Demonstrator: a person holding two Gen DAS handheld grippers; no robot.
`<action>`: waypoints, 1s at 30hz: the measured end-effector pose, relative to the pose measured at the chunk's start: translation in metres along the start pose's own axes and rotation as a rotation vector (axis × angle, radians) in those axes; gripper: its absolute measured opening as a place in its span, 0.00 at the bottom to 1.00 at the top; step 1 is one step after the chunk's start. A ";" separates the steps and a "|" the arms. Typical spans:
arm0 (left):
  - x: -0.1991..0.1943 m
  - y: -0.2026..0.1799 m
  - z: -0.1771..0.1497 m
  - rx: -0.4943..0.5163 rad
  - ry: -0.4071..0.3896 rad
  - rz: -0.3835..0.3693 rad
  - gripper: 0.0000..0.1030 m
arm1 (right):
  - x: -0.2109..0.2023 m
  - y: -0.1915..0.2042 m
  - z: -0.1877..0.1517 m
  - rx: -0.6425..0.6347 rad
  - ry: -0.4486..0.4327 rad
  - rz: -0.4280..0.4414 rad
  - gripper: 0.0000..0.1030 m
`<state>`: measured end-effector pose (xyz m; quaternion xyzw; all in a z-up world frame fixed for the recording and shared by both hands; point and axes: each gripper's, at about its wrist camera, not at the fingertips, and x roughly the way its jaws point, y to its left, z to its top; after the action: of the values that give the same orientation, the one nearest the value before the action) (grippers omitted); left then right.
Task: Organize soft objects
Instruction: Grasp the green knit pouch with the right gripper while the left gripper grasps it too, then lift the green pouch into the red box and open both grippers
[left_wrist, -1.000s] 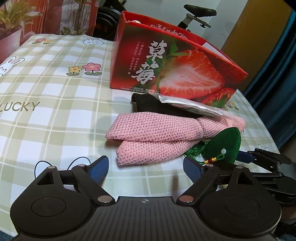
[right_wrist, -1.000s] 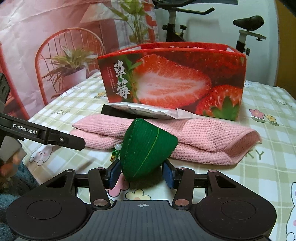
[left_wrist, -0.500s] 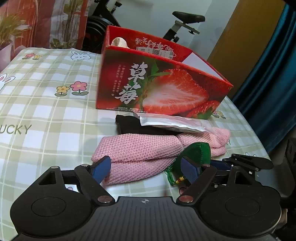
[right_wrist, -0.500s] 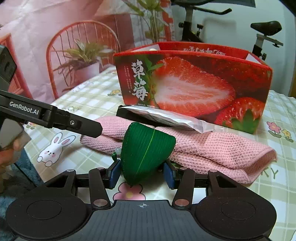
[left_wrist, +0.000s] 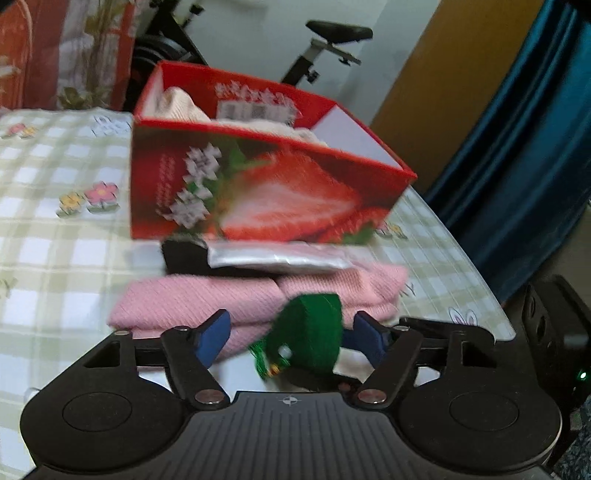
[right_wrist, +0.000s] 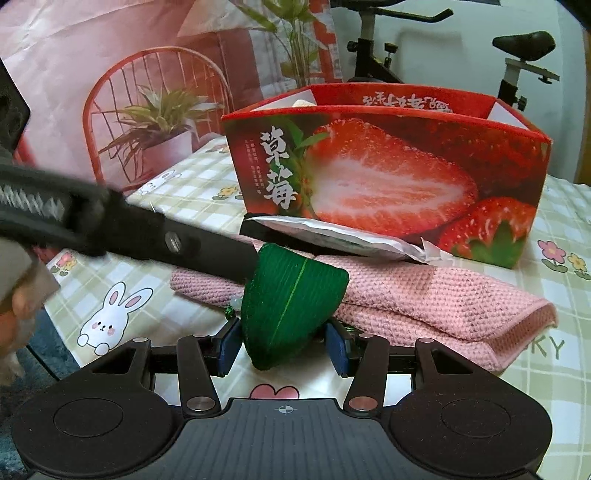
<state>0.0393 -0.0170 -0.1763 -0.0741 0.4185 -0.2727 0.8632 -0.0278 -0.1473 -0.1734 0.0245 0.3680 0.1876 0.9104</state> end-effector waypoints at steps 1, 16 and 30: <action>0.002 0.000 -0.001 -0.003 0.009 -0.005 0.68 | -0.001 0.000 0.000 -0.002 -0.005 0.000 0.45; 0.030 0.013 -0.006 -0.081 0.063 -0.094 0.41 | -0.003 -0.001 -0.001 0.025 -0.034 0.007 0.44; -0.031 -0.018 0.071 0.003 -0.159 -0.151 0.41 | -0.058 -0.010 0.081 -0.044 -0.255 0.037 0.43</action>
<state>0.0705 -0.0227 -0.1037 -0.1256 0.3417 -0.3306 0.8707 -0.0075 -0.1694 -0.0778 0.0350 0.2448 0.2074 0.9465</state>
